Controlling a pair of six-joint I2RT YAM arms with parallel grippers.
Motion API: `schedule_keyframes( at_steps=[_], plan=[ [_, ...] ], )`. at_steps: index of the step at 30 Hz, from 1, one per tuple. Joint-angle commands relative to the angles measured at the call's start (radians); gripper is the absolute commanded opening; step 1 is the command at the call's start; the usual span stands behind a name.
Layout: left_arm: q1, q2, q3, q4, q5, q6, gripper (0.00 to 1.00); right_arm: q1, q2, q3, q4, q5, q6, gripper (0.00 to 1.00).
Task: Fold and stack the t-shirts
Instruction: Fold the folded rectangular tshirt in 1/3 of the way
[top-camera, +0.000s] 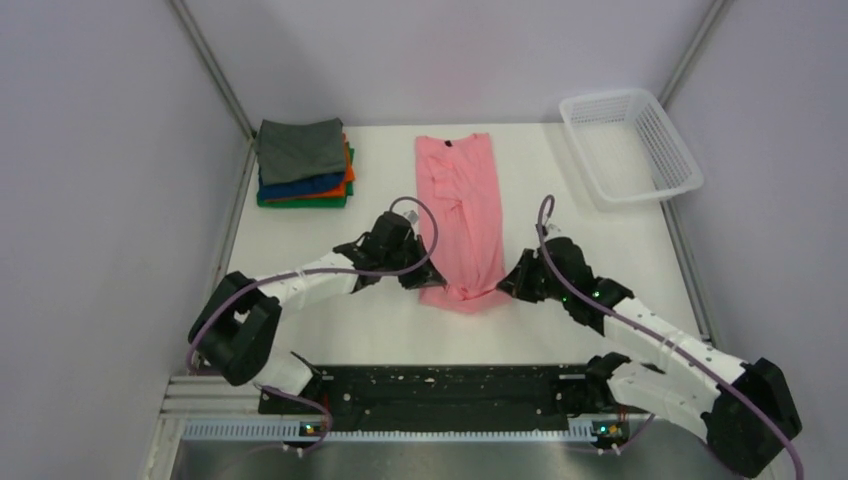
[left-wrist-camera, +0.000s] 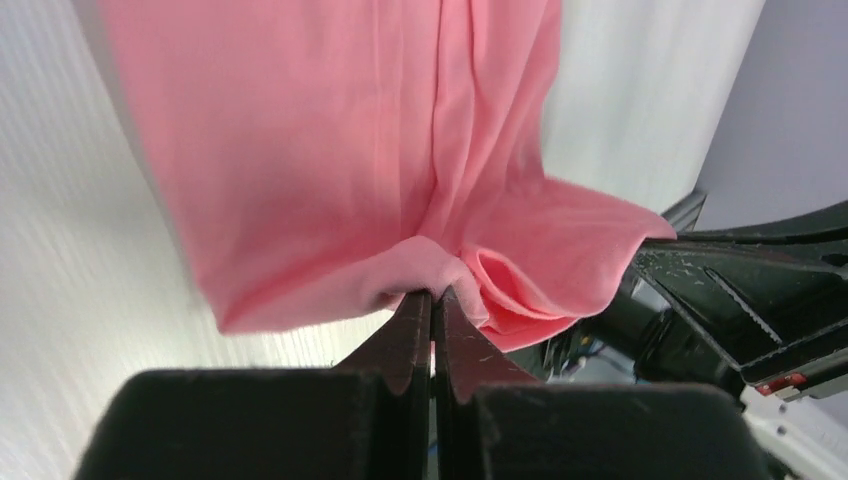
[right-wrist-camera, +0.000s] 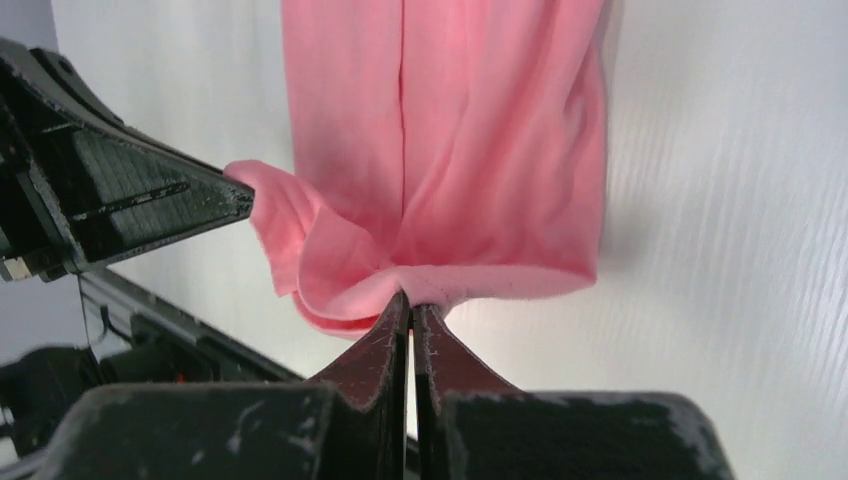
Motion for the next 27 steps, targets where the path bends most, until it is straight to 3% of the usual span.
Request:
schedule_keyframes(
  at_steps=[1, 9, 27],
  plan=[
    [0.098, 0.057, 0.144, 0.016, -0.026, 0.081, 0.0, -0.122, 0.132, 0.108, 0.196, -0.037, -0.05, 0.0],
    [0.206, 0.242, 0.435, -0.138, -0.099, 0.175, 0.0, -0.248, 0.397, 0.34, 0.255, -0.08, -0.137, 0.0],
    [0.307, 0.449, 0.652, -0.186, -0.116, 0.235, 0.0, -0.37, 0.793, 0.62, 0.274, -0.175, -0.246, 0.0]
  ],
)
